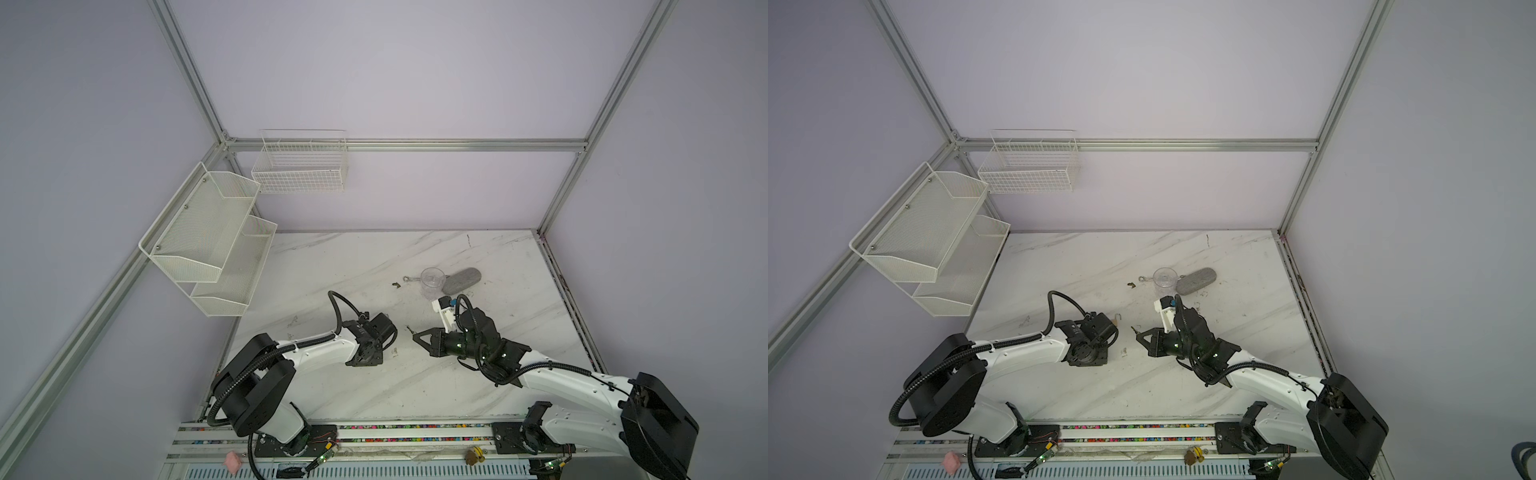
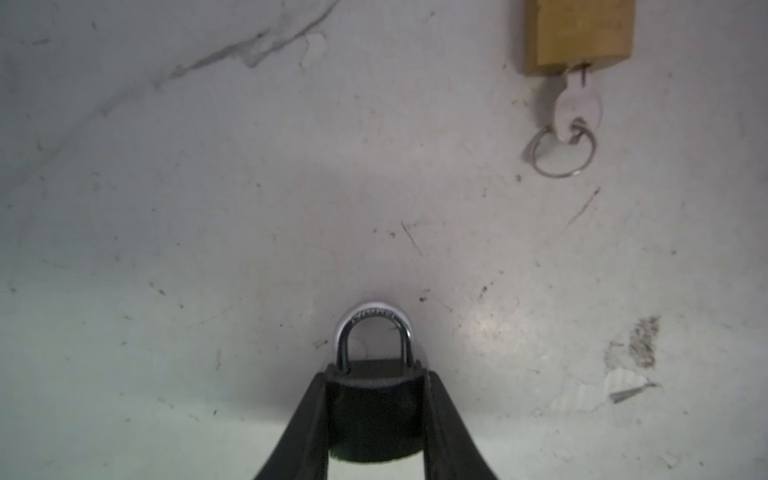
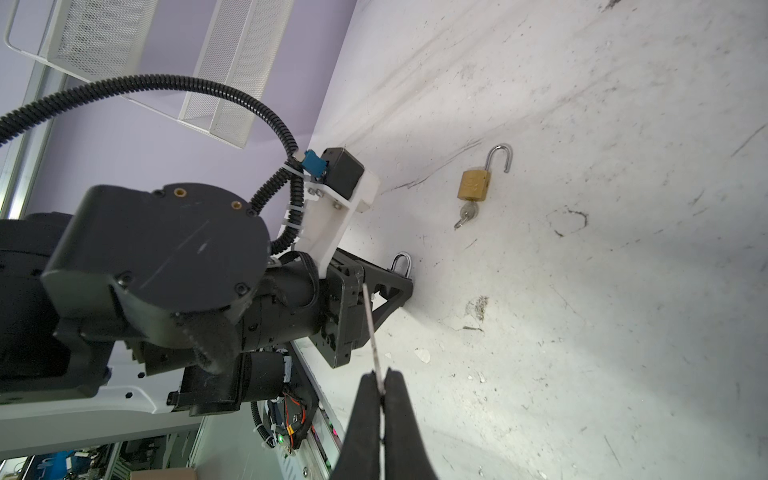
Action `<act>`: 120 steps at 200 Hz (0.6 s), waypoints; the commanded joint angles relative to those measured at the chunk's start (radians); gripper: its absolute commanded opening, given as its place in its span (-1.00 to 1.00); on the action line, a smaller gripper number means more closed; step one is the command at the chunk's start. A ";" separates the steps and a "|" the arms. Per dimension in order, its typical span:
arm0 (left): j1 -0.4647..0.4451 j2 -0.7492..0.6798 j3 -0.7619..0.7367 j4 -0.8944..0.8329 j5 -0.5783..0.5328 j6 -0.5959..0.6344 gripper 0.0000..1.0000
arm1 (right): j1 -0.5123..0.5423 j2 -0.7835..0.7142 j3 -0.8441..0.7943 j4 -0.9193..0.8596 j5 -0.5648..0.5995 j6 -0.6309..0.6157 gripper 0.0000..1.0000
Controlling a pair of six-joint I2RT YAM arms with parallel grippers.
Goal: Unlock with the key
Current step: 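Lift the padlock with the left gripper while the right gripper brings the key toward it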
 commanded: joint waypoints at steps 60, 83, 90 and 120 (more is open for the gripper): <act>-0.002 -0.323 0.029 0.006 -0.079 -0.111 -1.00 | -0.001 -0.010 0.113 -0.145 0.089 -0.046 -1.00; -0.002 -0.408 0.039 0.040 -0.090 -0.190 -1.00 | 0.015 -0.007 0.127 -0.169 0.124 -0.036 -1.00; -0.003 -0.436 0.037 0.063 -0.089 -0.217 -1.00 | 0.026 -0.008 0.131 -0.175 0.143 -0.029 -1.00; -0.004 -0.529 0.022 0.147 -0.096 -0.314 -1.00 | 0.107 -0.008 0.155 -0.195 0.252 0.000 -1.00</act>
